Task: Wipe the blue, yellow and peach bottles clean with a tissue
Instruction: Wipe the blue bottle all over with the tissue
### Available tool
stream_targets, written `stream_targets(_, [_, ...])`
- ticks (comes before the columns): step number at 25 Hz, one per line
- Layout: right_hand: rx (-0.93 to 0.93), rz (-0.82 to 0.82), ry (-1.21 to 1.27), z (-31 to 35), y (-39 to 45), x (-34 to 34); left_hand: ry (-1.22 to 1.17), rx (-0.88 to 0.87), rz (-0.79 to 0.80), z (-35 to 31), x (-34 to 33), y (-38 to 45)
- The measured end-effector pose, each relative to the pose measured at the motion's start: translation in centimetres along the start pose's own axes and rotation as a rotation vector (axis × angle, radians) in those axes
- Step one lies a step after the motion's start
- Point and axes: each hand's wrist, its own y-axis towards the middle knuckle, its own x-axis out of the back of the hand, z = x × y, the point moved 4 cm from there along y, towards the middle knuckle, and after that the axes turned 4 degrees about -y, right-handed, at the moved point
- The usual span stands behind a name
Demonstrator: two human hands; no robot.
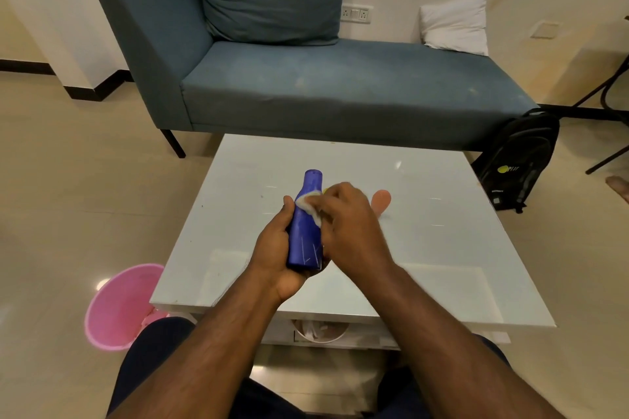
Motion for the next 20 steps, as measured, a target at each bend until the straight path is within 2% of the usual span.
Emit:
stream_targets(2, [-0.124,-0.045,0.071,-0.1,0.8,0.3,0.007,0.001,-0.011,0.5,-0.2,0.0])
stream_targets(4, [-0.07,-0.018,0.111,1.0,0.2,-0.1,-0.017,0.014,0.009,0.3,-0.1,0.2])
stream_targets(6, [0.02,0.041,0.049,1.6,-0.3,-0.4,-0.009,0.015,0.005,0.1,0.3,0.4])
stream_targets(10, [-0.148,-0.032,0.084,0.1,1.0,0.4,0.001,-0.007,-0.037,0.5,0.3,0.2])
stream_targets(14, [0.095,0.077,-0.008,2.0,-0.6,-0.6,-0.039,-0.002,0.012,-0.1,0.1,0.0])
stream_targets(17, [-0.06,-0.011,0.01,0.1,0.4,0.2,-0.024,-0.012,-0.021,0.2,0.1,-0.2])
stream_targets(18, [-0.038,-0.045,0.03,0.3,0.3,0.1,-0.02,-0.014,-0.01,0.3,0.1,-0.3])
stream_targets(20, [0.07,0.023,0.023,1.9,-0.8,-0.6,-0.068,-0.005,0.023,-0.2,0.2,-0.3])
